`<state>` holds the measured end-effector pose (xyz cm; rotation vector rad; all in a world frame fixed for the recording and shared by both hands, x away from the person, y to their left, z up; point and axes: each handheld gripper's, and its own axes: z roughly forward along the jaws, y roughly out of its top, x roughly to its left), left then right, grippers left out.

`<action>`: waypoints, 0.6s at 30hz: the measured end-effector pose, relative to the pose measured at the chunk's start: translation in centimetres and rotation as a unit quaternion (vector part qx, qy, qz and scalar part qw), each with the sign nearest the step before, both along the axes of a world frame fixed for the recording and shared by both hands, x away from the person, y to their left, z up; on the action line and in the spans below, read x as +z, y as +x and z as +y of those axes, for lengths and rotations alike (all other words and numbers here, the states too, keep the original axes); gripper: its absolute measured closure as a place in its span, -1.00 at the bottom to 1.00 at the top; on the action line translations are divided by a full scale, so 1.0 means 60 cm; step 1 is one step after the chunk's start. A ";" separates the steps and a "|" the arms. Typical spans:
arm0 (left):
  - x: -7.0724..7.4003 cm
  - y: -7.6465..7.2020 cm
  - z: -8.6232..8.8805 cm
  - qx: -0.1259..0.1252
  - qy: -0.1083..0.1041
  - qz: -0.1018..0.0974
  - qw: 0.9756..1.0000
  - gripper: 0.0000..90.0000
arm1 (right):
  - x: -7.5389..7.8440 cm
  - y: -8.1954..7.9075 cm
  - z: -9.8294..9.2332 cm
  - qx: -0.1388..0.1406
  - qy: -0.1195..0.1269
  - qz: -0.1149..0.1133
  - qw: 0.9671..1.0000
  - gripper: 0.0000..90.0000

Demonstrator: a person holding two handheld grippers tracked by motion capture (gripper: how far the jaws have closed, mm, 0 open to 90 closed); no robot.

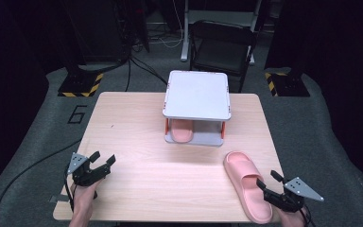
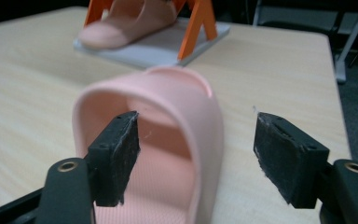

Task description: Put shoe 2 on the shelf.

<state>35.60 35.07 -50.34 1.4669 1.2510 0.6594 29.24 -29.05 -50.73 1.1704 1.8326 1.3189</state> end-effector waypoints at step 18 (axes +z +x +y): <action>0.003 -0.002 -0.003 -0.005 0.004 0.003 1.000 -0.40 | -0.016 0.030 0.020 0.008 -0.041 0.057 0.998 0.34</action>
